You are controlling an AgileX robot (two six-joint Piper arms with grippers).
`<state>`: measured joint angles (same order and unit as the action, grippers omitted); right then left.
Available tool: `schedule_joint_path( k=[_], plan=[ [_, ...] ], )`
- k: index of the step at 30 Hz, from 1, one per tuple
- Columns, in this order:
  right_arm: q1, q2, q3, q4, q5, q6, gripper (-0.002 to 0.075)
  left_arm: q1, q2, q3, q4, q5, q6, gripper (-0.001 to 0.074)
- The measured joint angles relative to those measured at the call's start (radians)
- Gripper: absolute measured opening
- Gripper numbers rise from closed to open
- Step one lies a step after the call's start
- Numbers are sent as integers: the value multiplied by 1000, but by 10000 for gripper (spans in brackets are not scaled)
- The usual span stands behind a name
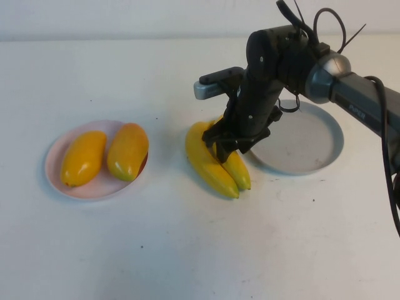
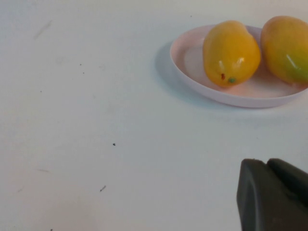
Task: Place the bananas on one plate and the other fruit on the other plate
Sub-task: Put another type of fruit in the right plate
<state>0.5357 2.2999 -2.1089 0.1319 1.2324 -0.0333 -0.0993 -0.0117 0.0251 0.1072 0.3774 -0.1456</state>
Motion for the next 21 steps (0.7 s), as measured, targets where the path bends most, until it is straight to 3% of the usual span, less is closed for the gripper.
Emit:
schedule_joint_path(
  k=[10, 16, 21],
  plan=[
    [0, 45, -2, 0, 0, 0, 361, 0, 0, 0, 0, 0, 0, -4],
    [0, 50, -2, 0, -8, 0, 308, 0, 0, 0, 0, 0, 0, -4],
    [1, 39, -2, 2, -10, 0, 308, 0, 0, 0, 0, 0, 0, -4]
  ],
)
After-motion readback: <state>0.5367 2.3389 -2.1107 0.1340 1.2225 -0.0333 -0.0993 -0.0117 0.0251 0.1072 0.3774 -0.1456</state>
